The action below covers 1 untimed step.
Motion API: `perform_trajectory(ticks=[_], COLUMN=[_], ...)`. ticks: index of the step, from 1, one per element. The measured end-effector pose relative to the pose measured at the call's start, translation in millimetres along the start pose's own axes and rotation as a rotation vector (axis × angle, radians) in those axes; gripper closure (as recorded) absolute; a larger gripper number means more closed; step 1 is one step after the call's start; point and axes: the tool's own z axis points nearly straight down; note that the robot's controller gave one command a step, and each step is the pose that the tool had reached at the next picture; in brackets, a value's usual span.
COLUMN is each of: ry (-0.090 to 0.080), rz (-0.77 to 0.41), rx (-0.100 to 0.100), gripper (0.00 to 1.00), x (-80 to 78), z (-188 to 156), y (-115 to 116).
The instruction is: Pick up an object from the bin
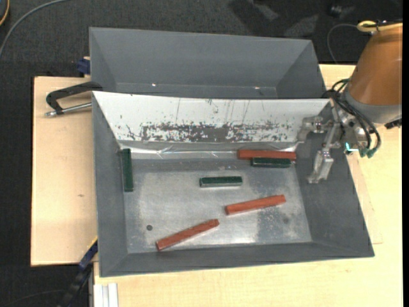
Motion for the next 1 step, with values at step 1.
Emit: perform_trajectory(ticks=[1], ry=[0.002], rz=[-0.027], rx=[-0.003], gripper=[0.00], x=[22.8], z=[105.4], y=[71.7])
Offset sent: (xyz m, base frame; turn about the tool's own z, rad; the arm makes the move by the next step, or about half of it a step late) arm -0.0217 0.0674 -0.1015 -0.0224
